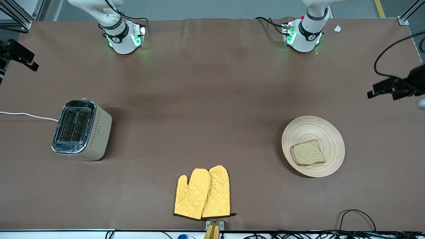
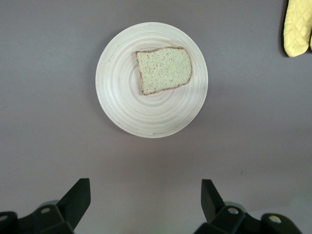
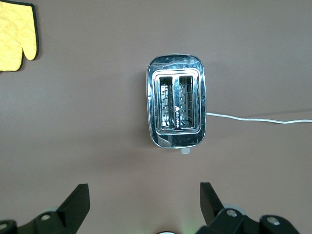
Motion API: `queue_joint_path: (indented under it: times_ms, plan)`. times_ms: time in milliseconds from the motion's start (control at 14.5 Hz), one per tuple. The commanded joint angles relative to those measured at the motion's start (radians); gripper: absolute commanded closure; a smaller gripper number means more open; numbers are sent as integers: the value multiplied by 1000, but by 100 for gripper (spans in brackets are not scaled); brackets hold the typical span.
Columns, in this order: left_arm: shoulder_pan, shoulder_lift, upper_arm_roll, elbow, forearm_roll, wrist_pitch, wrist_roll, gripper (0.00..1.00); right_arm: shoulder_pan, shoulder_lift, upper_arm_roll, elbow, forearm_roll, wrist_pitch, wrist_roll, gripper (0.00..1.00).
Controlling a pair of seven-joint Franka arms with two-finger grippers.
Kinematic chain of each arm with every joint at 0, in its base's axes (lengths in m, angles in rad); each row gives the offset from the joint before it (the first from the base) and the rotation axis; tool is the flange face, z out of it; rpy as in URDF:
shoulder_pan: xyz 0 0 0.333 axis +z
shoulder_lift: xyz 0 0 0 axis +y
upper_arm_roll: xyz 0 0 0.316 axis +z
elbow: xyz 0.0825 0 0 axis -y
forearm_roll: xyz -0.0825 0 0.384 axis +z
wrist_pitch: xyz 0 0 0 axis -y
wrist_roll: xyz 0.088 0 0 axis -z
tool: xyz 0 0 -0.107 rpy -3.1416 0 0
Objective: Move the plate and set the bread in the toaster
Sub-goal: 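Move the left gripper down toward the rim of the wooden plate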
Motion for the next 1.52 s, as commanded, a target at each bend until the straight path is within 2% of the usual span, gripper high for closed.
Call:
queue_joint_path:
  times_ms: [0, 483, 690, 828, 1103, 1448]
  plan:
    - [98, 128, -4, 22, -138, 17, 50, 0, 42, -12, -3, -15, -20, 9, 24, 0]
    - [250, 341, -4, 21, -209, 101, 305, 0, 53, -8, -8, -13, -8, 12, 24, 0]
    - [307, 438, -5, 19, -339, 100, 337, 1, 53, -8, -10, -15, -8, 5, 21, 0]
    - [319, 492, -5, 21, -391, 100, 362, 6, 53, -6, -10, -15, -9, 5, 21, 0]
    - [329, 604, -5, 22, -525, 136, 492, 9, 28, 5, -11, -15, -8, 12, -32, 0]
    - [322, 678, -8, 22, -616, 155, 566, 18, 13, 5, -13, -15, -9, -23, -39, 0]
